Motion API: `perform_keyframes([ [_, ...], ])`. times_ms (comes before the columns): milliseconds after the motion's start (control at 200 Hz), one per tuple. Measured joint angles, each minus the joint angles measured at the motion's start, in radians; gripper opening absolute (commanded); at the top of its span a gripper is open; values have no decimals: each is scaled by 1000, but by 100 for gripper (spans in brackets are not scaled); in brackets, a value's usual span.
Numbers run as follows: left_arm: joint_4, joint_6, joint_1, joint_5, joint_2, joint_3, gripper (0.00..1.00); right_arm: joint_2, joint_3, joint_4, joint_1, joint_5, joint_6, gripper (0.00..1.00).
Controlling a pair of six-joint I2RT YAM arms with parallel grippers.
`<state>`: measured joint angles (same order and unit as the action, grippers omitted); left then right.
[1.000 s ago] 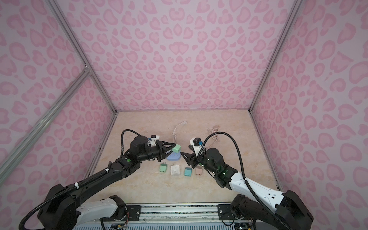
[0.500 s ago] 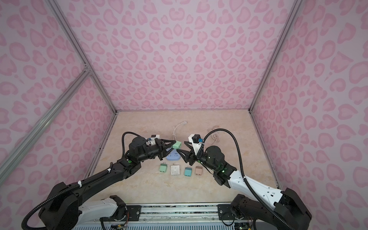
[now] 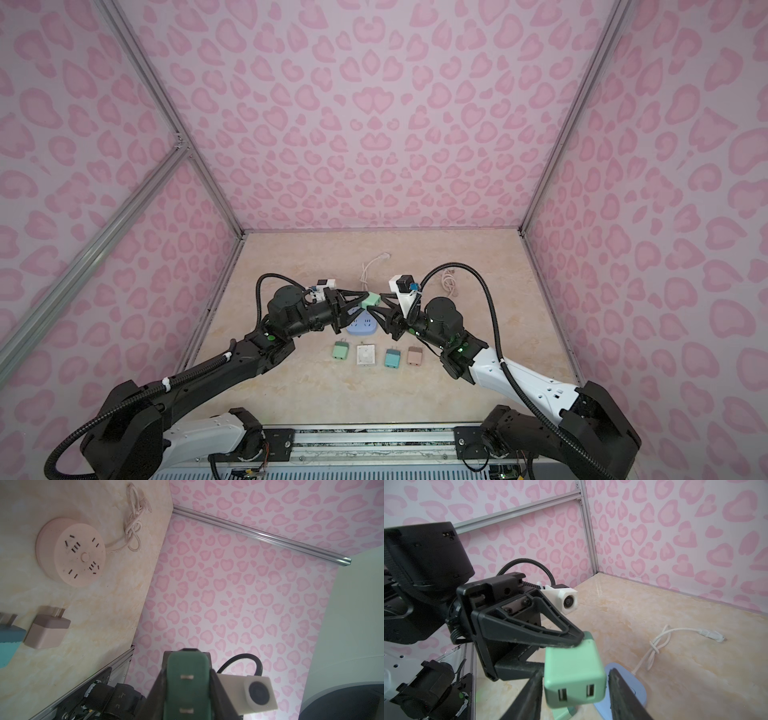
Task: Insert the plug
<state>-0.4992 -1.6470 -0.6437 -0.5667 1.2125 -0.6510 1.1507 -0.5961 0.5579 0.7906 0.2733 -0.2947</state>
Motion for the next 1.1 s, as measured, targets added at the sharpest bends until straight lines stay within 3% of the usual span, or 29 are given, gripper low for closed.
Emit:
perform_keyframes([
  [245,0,0,1,7,-2,0,3,18,-11,6,-3,23,-4,22],
  [385,0,-1,1,16,-2,0,3,19,-11,11,-4,22,-3,2],
  [420,0,0,1,17,-2,0,14,19,-11,10,-4,22,-4,0],
  [475,-1,1,1,17,-1,0,42,21,-15,8,-4,23,-8,0],
  [500,-2,1,2,16,1,0,51,23,-18,6,-5,23,-11,0],
  [745,57,77,46,-17,8,-10,90,31,-63,-48,-4,47,-48,0],
  [885,294,226,129,12,-44,-78,92,32,-143,-227,-4,-18,-66,0],
  [1105,819,645,183,349,-200,-258,91,166,-520,-809,-26,-272,-135,0],
])
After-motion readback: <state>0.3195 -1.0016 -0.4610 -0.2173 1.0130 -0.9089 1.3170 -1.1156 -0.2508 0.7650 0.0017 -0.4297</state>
